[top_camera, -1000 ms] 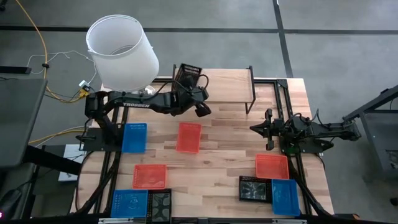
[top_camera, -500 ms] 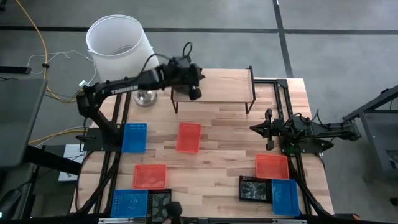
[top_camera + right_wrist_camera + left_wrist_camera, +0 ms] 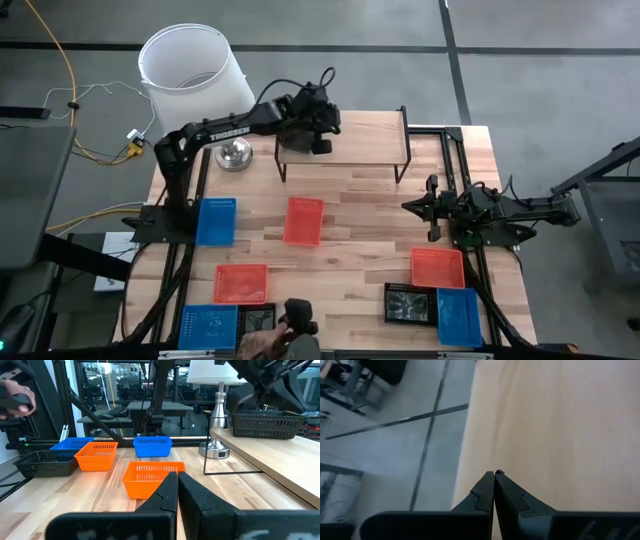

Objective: Stack baskets on shelf by color
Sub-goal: Put the top black bin on the shelf

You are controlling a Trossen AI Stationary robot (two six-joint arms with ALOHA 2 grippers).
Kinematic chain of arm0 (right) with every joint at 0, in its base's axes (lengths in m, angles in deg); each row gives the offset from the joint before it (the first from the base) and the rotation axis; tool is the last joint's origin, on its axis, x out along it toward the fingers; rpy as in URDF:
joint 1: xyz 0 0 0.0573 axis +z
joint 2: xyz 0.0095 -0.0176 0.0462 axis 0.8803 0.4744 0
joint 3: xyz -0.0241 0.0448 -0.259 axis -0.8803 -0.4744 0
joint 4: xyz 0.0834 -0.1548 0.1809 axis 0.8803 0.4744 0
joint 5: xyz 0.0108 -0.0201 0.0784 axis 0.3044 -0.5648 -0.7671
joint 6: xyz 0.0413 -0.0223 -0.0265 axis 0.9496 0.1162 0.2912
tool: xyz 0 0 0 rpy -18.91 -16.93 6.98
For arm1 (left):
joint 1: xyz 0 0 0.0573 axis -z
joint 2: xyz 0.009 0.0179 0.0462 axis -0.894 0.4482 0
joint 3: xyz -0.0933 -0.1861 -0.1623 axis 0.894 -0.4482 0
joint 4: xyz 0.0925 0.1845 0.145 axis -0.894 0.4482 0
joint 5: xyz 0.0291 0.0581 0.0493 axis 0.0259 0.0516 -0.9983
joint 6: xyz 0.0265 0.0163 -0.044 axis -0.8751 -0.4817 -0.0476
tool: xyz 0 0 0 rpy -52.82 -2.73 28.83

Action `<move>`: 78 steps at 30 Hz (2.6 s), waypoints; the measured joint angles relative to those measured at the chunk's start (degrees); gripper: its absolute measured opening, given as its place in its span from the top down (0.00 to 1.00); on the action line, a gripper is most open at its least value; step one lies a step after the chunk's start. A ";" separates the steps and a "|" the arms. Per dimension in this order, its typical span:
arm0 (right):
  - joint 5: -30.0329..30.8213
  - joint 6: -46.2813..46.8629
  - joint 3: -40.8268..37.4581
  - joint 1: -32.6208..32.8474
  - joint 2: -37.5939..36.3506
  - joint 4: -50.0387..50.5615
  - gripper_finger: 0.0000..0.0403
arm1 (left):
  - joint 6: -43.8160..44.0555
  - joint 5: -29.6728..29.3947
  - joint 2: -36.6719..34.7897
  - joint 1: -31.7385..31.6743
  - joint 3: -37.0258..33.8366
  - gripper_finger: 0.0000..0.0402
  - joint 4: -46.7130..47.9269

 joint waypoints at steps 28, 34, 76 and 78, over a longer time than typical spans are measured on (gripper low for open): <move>0.00 0.00 0.00 0.01 0.00 0.00 1.00 | -3.48 -7.19 -0.76 -2.00 1.47 1.00 5.04; -0.02 0.00 -0.01 0.01 0.00 0.00 1.00 | -5.04 -12.98 -4.99 -1.43 1.47 1.00 4.14; 0.00 0.00 -0.01 0.01 0.00 0.00 1.00 | 12.19 -10.65 -12.71 0.13 -6.72 1.00 34.31; 0.00 0.00 -0.01 0.00 0.00 0.00 1.00 | 12.79 -11.75 -12.71 0.82 -6.72 1.00 34.88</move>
